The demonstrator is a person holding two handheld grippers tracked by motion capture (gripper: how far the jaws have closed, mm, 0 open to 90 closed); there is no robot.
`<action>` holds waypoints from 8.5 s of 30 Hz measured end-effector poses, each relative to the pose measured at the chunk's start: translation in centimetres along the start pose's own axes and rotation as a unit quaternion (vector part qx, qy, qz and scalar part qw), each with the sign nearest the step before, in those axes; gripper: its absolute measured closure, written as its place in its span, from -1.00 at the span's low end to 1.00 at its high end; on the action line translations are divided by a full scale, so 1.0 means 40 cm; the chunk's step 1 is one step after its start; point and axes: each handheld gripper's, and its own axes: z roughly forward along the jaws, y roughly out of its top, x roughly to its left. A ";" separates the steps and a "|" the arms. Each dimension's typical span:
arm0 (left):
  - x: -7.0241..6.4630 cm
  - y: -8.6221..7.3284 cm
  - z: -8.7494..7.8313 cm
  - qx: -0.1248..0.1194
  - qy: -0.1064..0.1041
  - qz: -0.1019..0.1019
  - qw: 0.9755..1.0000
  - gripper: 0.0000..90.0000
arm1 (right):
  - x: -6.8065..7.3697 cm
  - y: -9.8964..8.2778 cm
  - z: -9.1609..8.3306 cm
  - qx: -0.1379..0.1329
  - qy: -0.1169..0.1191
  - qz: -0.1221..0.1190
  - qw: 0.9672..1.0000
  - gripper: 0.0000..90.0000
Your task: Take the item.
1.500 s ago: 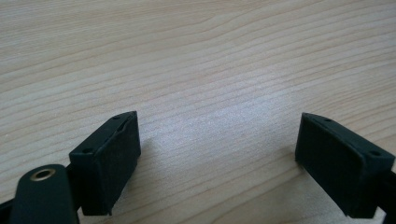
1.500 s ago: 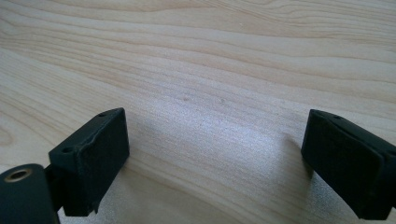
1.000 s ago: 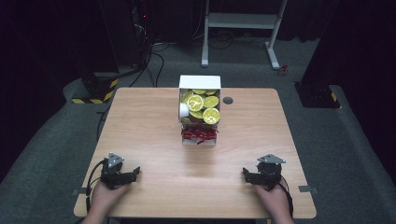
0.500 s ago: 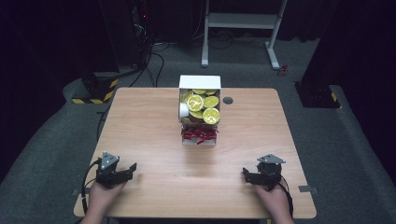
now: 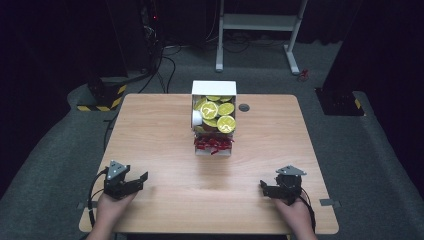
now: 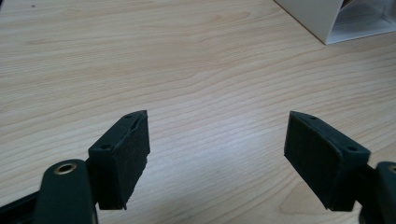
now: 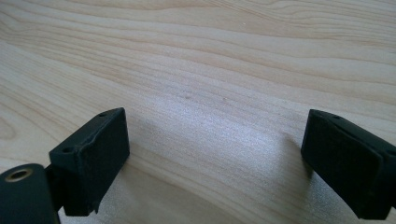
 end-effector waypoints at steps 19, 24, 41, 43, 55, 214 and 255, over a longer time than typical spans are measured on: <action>-0.078 0.077 -0.003 0.008 -0.015 0.026 1.000 -0.46 | -0.001 -0.001 -0.001 -0.001 0.000 -0.003 1.000 -0.82; -0.106 0.098 -0.003 -0.003 -0.023 0.033 0.999 -0.46 | -0.001 -0.001 -0.001 0.000 0.001 -0.001 1.000 -0.82; -0.148 0.163 -0.034 -0.052 -0.036 0.031 0.998 -0.44 | -0.004 -0.002 -0.001 -0.002 0.004 -0.007 1.000 -0.82; -0.153 0.169 -0.039 -0.057 -0.041 0.027 0.997 -0.44 | -0.004 -0.002 -0.001 -0.001 0.004 -0.005 1.000 -0.82; -0.173 0.214 -0.056 -0.073 -0.055 0.042 0.995 -0.40 | -0.006 -0.003 -0.002 -0.002 0.007 -0.009 1.000 -0.82; -0.416 0.592 0.115 -0.103 -0.060 0.115 0.986 -0.45 | -0.003 -0.005 -0.004 -0.002 0.011 -0.013 1.000 -0.82; -0.397 0.562 0.098 -0.154 -0.092 0.081 0.980 -0.14 | -0.001 -0.006 -0.005 -0.001 0.011 -0.011 1.000 -0.82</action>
